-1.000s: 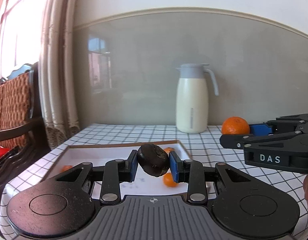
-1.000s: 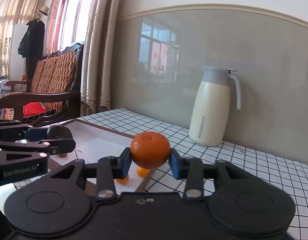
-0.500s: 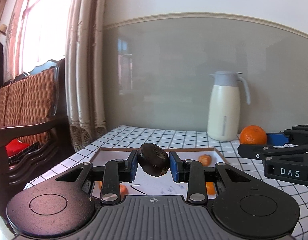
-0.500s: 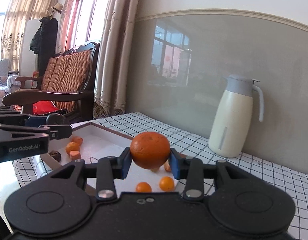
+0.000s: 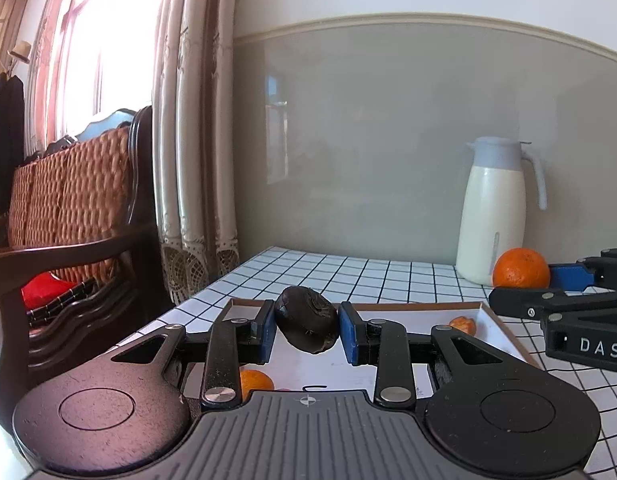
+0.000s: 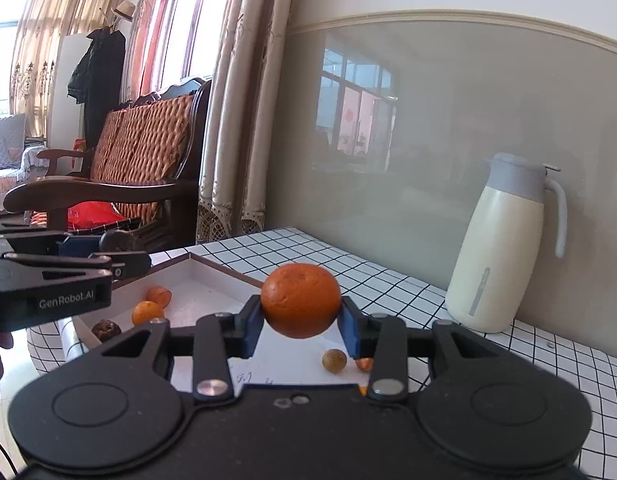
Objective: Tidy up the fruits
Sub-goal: 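Carry the brown fruit and orange over the cardboard box with both grippers, then open both grippers to drop the brown fruit and orange into the box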
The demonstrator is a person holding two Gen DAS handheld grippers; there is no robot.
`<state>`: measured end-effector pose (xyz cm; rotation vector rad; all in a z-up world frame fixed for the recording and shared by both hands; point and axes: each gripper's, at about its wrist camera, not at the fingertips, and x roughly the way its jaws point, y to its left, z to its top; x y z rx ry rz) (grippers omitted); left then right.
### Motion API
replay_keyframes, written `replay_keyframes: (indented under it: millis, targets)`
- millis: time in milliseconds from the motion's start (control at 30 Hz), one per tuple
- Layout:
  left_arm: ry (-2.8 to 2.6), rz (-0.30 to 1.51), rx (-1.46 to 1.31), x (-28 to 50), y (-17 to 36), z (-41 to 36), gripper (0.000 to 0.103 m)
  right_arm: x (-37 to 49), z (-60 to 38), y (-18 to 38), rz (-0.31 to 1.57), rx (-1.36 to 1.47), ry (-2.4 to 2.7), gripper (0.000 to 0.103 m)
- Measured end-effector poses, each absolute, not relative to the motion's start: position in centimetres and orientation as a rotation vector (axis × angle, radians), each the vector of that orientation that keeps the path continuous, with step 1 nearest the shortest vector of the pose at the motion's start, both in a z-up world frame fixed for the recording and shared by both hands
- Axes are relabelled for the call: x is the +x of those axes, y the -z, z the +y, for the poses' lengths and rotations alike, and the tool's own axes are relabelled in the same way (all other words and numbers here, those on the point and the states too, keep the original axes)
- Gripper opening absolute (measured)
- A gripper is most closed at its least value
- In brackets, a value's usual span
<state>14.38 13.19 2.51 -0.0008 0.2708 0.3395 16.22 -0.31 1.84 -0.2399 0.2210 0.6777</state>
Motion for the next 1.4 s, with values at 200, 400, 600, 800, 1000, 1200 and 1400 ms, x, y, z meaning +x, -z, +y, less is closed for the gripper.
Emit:
replay_keyframes:
  millis: [200, 400, 600, 800, 1000, 1200, 1400]
  targets:
    - [-0.348, 0.277, 0.000, 15.7, -2.2, 14.2, 0.033, 17.7, 0.2, -1.3, 0.246, -0.234, -0.675, 0.032]
    - [-0.352, 0.298, -0.004, 17.3, -1.5, 15.1, 0.034, 19.2, 1.4, -0.5, 0.280, -0.242, -0.683, 0.032]
    - [-0.355, 0.321, -0.016, 19.3, -0.9, 16.2, 0.034, 21.2, 2.8, 0.2, 0.321, -0.268, -0.678, 0.032]
    - [-0.362, 0.340, -0.023, 21.2, -0.5, 17.1, 0.033, 23.2, 3.5, 0.5, 0.346, -0.265, -0.684, 0.032]
    - [-0.365, 0.376, -0.020, 22.8, 0.1, 17.4, 0.034, 25.2, 4.7, 1.0, 0.423, -0.287, -0.714, 0.033]
    - [-0.414, 0.380, -0.007, 23.3, 0.8, 17.0, 0.103, 25.0, 4.6, 1.1, 0.337, -0.302, -0.608, 0.098]
    - [-0.463, 0.308, -0.032, 22.0, 0.3, 17.6, 0.103, 25.2, 2.7, 0.4, 0.294, -0.245, -0.568, 0.096]
